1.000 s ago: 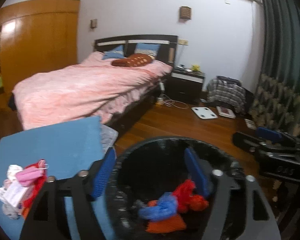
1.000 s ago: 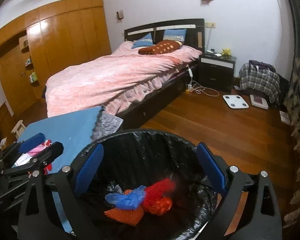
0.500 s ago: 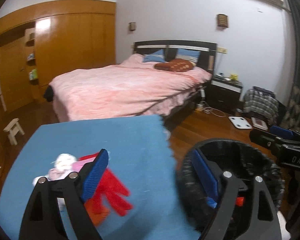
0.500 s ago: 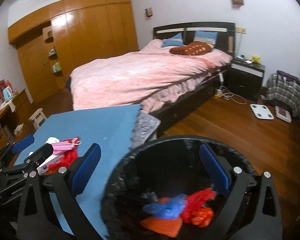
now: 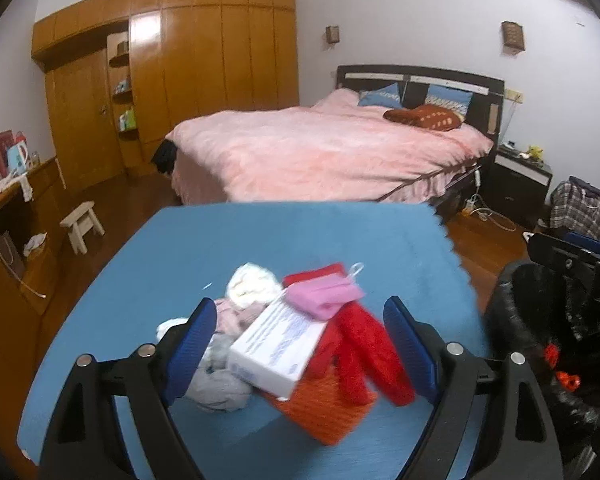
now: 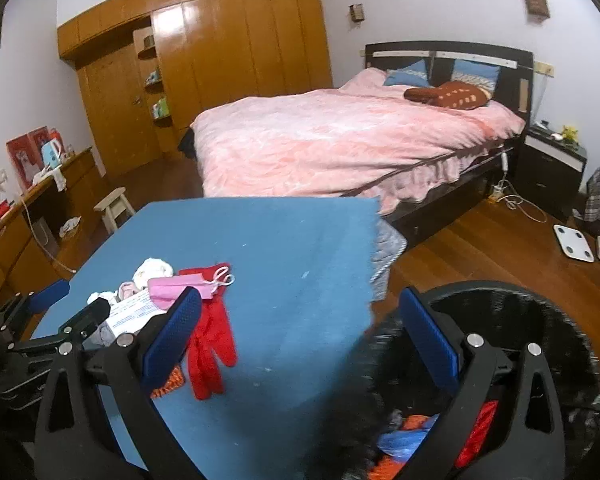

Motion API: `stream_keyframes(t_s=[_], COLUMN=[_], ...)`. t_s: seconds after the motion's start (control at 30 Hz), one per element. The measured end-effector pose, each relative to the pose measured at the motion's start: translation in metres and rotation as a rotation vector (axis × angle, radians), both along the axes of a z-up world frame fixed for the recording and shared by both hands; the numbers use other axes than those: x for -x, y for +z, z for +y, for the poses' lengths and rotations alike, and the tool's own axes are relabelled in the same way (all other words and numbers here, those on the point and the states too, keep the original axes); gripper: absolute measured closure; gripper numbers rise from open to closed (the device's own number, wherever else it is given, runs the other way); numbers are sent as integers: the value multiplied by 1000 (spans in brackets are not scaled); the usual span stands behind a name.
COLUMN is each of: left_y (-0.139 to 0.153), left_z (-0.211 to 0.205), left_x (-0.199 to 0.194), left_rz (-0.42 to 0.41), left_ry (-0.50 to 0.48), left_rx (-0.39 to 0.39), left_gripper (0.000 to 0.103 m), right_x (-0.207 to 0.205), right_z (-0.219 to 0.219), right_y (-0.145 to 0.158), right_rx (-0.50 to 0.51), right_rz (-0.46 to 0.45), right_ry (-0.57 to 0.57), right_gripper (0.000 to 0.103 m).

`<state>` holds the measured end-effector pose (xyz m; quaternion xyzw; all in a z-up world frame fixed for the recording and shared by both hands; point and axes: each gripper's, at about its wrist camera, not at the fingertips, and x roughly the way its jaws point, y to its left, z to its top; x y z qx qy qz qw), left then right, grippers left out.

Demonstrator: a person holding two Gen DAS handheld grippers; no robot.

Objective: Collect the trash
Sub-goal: 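Move both tools back over the remaining pile on the table, then grasp the white medicine box with the left tool and lift it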

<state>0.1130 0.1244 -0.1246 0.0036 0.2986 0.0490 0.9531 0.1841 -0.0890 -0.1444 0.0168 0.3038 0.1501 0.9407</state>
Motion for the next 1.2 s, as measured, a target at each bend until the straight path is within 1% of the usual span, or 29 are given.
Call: stream_keyframes(t_s=[0.2,0.33,0.6,0.87,0.93,0.97,1.0,1.1,1.2], left_y=[-23,-36,-57,-71,-71,-72,-72,-69,-65], left_z=[18,20,27,28,28,27,28,26,25], left_x=[-7,-13,-28,-43,-45,-46,-47,-47,-43], left_rz=[46,72,113,157,160,162,164,157,141], left_ry=[11,12,2,-18,-23,-26,-31,-43,-41], left_rx=[4,5,21,35,40,44,52,64,70], left_gripper=[19,19,19,19,23,30,32,37,39], right_x=[-10,-16,-24,-32,-33,-33,-33,-33,-34], right_z=[32,43,51,58,60,60,61,62,63], right_y=[-18,-25,-38,-49,-51,-52,-53,-53,-53], right_rx=[3,13,22,26,30,31,31,32,31], right_rz=[32,46,68,88,94,96,98,99,98], right_ry=[27,40,44,52,55,56,58,61,64], right_gripper=[7,7,7,7,7,7,7,7,7])
